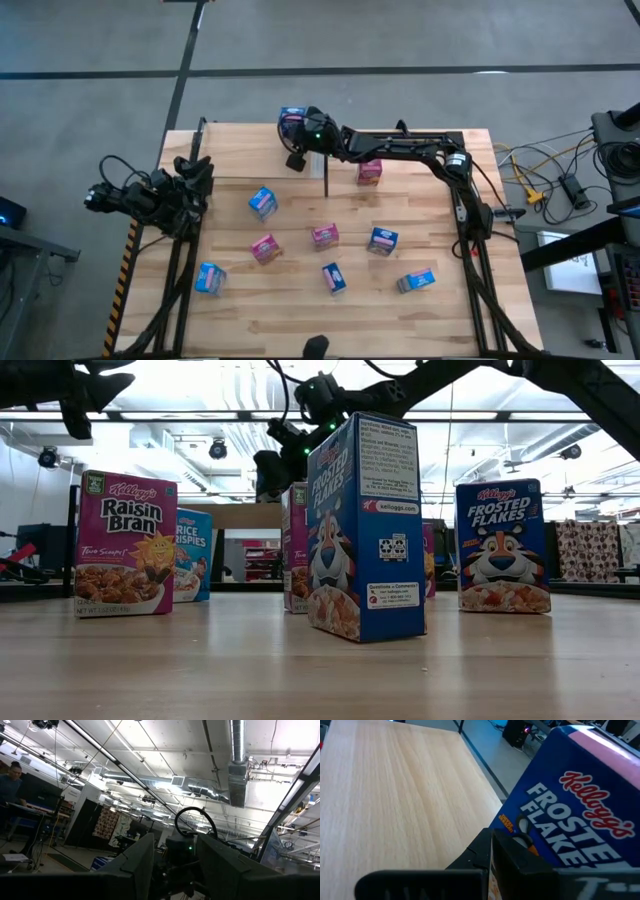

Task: Stack cereal on shelf
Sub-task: Put the top blue cereal box on the shelf, then put the bottom left pink cereal box on the shelf

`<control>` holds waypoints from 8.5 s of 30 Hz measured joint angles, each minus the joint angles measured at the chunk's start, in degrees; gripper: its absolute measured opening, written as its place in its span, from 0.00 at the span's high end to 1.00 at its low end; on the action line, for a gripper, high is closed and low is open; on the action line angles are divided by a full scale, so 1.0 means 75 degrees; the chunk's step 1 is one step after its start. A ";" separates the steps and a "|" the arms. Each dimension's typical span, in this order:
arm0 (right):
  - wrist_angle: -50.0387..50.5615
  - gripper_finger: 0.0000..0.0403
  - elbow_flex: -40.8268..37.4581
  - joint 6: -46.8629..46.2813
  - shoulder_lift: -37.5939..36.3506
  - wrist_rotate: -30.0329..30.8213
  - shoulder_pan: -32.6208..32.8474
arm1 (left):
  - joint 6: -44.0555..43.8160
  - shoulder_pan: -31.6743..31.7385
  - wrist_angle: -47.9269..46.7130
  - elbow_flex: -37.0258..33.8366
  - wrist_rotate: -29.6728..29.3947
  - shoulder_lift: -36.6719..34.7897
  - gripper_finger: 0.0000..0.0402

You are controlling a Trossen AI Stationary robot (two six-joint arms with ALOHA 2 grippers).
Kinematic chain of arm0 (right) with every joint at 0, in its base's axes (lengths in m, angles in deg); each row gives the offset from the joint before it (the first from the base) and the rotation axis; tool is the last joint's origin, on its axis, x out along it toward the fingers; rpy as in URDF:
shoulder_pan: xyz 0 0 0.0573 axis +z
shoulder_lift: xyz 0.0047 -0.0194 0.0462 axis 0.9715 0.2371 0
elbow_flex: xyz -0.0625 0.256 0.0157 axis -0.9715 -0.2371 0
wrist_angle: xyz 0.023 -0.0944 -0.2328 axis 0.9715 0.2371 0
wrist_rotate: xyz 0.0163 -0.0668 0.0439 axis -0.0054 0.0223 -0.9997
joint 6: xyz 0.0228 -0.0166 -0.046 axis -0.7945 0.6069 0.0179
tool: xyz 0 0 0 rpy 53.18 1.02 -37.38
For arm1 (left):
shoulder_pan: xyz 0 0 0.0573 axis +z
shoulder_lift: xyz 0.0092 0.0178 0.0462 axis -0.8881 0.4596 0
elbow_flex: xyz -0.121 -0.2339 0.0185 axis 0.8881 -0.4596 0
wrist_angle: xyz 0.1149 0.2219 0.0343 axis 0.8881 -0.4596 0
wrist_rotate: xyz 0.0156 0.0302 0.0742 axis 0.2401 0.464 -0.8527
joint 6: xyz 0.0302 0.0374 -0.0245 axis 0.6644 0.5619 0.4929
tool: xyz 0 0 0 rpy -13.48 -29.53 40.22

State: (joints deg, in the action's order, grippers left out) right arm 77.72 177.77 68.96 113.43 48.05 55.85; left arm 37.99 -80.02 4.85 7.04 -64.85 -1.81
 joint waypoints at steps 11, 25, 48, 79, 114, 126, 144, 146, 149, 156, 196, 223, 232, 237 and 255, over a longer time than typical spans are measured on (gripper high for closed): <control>0.0127 0.98 0.0000 0.0293 -0.0005 0.0003 -0.0011 | 0.0000 0.0002 0.0000 0.0000 0.0000 0.0000 0.66; 0.0600 0.98 0.0000 0.0777 -0.0005 0.0373 -0.0011 | 0.0003 0.0003 -0.0015 0.0000 0.0002 0.0000 0.66; 0.1621 0.98 0.0000 0.0863 -0.0162 0.0815 0.0365 | 0.0001 0.0003 -0.0023 0.0000 0.0000 0.0003 0.66; 0.6168 0.98 -0.0101 -0.0094 -0.1879 0.0729 0.2702 | -0.0791 -0.0012 -0.0535 0.1141 0.0611 0.2393 0.66; -0.0568 0.98 -0.6881 0.1162 -0.6806 -0.0209 0.2921 | -0.0359 0.2571 -0.5816 0.5616 0.0558 0.8145 0.98; -0.0965 0.98 -0.7478 0.1689 -0.7430 -0.0309 0.2918 | -0.0237 0.4047 -0.4796 0.5617 0.2182 0.9499 1.00; -0.0959 0.98 -0.7836 0.1705 -0.7981 -0.0283 0.2819 | 0.0064 0.4731 -0.4633 0.6234 0.2535 1.0709 1.00; -0.0935 0.98 -0.7839 0.1708 -0.7981 -0.0280 0.2819 | 0.0064 0.4832 -0.4633 0.6234 0.2532 1.0710 1.00; -0.0943 0.98 -0.7839 0.1711 -0.7978 -0.0280 0.2819 | 0.0061 0.4973 -0.4569 0.6234 0.2532 1.0710 1.00; -0.0943 0.98 -0.7839 0.1731 -0.7972 -0.0279 0.2819 | 0.0003 0.5199 -0.4126 0.6237 0.2538 1.0747 1.00; -0.0957 0.98 -0.7839 0.1734 -0.7969 -0.0210 0.2819 | -0.0207 0.5371 -0.3249 0.6237 0.2320 1.1267 1.00; -0.0960 0.98 -0.7839 0.1734 -0.7966 -0.0212 0.2819 | -0.0426 0.5431 -0.2962 0.6234 0.2320 1.1267 1.00; -0.0960 0.98 -0.7839 0.1735 -0.7966 -0.0210 0.2819 | -0.0473 0.5452 -0.2865 0.6234 0.2319 1.1287 1.00; -0.0960 0.98 -0.7839 0.1734 -0.7966 -0.0210 0.2819 | -0.0496 0.5466 -0.2833 0.6234 0.2317 1.1287 1.00; -0.0960 0.98 -0.7839 0.1735 -0.7966 -0.0211 0.2817 | -0.0664 0.5025 -0.3245 0.6231 0.2331 1.0831 1.00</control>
State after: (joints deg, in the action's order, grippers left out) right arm 70.52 118.97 81.97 53.68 46.47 76.98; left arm 33.00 -42.34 -19.49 53.77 -47.36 79.43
